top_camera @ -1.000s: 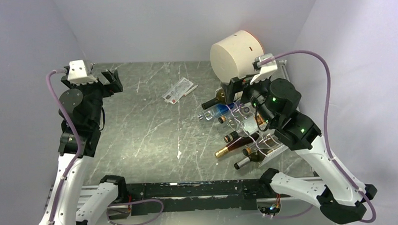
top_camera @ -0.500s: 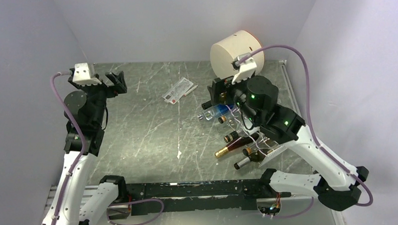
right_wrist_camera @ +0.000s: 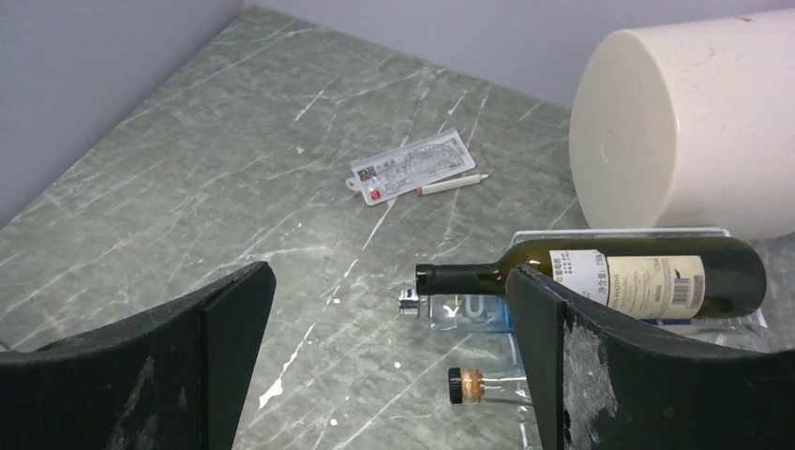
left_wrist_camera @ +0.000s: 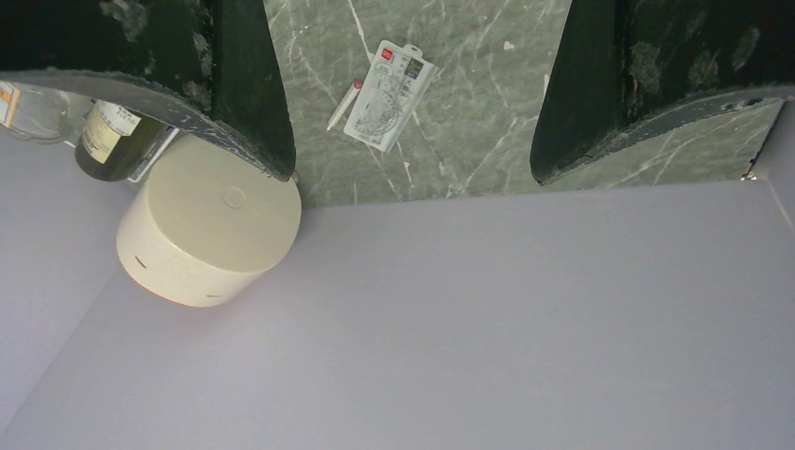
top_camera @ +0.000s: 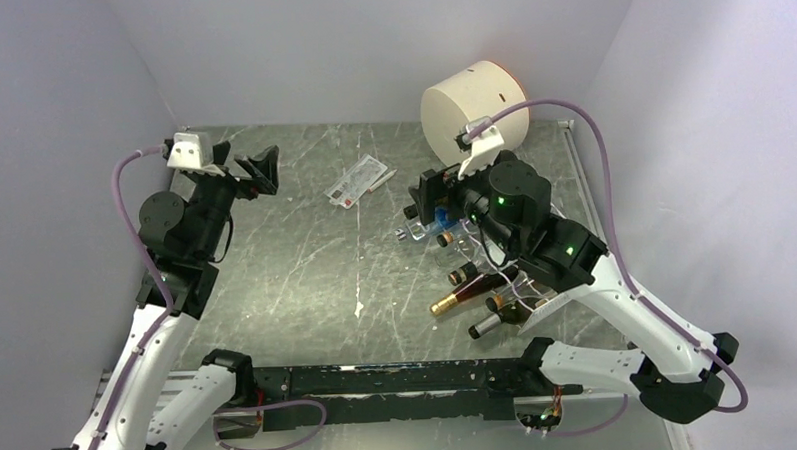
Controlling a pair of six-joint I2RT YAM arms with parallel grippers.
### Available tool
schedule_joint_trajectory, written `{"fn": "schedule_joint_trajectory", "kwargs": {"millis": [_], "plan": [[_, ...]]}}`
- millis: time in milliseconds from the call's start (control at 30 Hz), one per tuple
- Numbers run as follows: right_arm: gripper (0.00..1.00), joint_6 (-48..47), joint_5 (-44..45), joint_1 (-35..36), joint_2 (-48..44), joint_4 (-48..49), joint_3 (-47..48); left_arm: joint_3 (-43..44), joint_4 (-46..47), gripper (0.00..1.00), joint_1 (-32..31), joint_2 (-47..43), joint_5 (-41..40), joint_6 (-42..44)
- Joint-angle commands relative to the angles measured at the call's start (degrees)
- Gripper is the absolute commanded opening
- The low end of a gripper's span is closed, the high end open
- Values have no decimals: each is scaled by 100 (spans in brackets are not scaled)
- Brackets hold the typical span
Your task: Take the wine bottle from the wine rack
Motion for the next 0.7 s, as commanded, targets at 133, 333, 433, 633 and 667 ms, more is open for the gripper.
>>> {"fn": "schedule_joint_trajectory", "kwargs": {"millis": [133,333,433,633,667], "plan": [[100,-348,406,47,666,-329,279,-196,577,99,-214,-245,250,-25],[100,-1463,466,57,1418,-952,747,-163,463,99,-317,-197,158,108],[100,-1907,917,128,1860,-1360,1020,-145,333,99,-355,-233,-142,164],[99,-2873,1511,308,2354,-1703,841,-105,123,99,-384,-267,-931,202],[99,-3034,1591,319,2349,-1512,634,-110,129,99,-385,-267,-978,209]]}}
